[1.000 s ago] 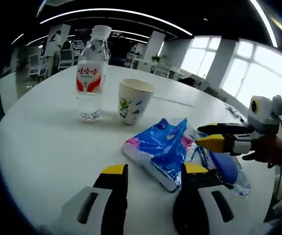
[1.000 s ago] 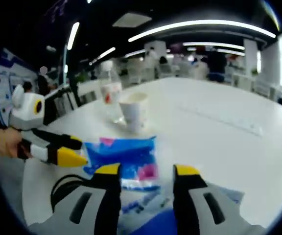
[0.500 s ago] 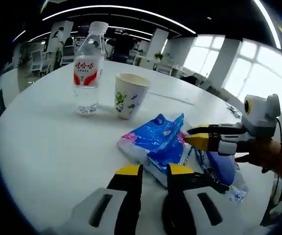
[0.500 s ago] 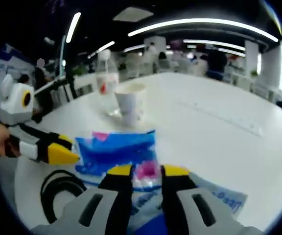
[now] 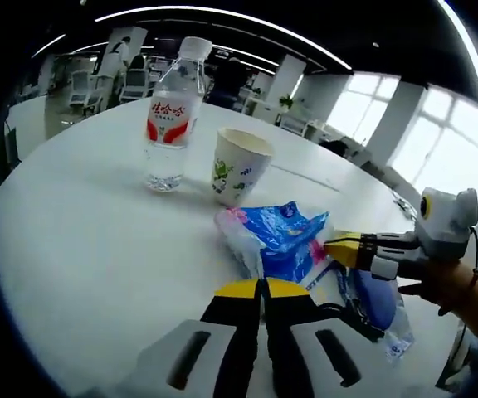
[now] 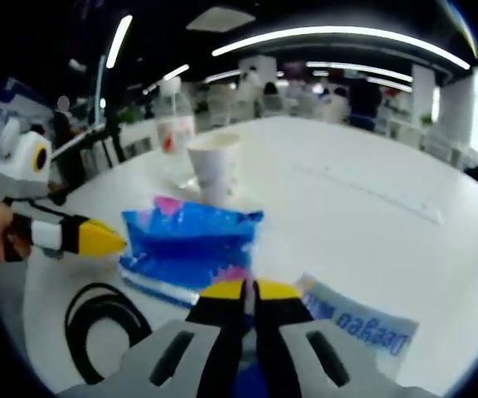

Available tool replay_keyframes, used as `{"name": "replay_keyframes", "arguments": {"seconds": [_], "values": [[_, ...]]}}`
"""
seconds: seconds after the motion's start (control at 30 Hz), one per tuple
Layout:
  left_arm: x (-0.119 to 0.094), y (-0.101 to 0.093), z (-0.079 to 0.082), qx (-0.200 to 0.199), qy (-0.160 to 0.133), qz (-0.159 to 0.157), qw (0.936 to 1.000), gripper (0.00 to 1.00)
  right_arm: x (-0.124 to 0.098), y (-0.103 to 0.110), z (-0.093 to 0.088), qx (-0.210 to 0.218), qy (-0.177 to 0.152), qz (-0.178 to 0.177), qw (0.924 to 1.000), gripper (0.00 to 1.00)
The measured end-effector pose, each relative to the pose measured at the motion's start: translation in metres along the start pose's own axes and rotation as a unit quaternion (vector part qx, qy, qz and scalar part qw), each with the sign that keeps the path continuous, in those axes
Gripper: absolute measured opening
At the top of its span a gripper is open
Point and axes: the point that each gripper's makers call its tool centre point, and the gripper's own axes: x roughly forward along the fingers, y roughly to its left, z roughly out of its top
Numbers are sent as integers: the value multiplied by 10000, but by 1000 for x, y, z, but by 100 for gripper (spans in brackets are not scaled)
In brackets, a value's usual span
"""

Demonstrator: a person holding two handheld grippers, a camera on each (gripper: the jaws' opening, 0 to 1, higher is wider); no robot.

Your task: Arrange the tabletop items into an orderly group along one side of the table until the central work area is clear of visible clutter.

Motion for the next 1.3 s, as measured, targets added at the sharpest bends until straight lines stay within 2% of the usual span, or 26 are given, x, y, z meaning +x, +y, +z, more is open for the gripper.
{"name": "replay_keyframes", "arguments": {"seconds": [0.17, 0.33, 0.4, 0.73, 0.97, 1.3], "values": [[-3, 3, 1, -149, 197, -31, 9997, 0, -1, 2, 0, 26, 15, 17, 10000, 0], [-7, 2, 10, -164, 197, -42, 9997, 0, -7, 5, 5, 90, -12, 31, 10000, 0], [-8, 1, 10, -303, 266, -90, 9991, 0, -9, 4, 7, 168, -21, -21, 9999, 0], [-8, 0, 10, -360, 437, -174, 9982, 0, -23, 9, 11, 414, -29, -63, 9991, 0], [-10, -10, 14, -346, 455, -301, 9979, 0, -35, 9, 14, 449, -60, -113, 9989, 0], [-7, -25, 17, -272, 527, -507, 9970, 0, -50, -5, 14, 657, -147, -211, 9975, 0]]}}
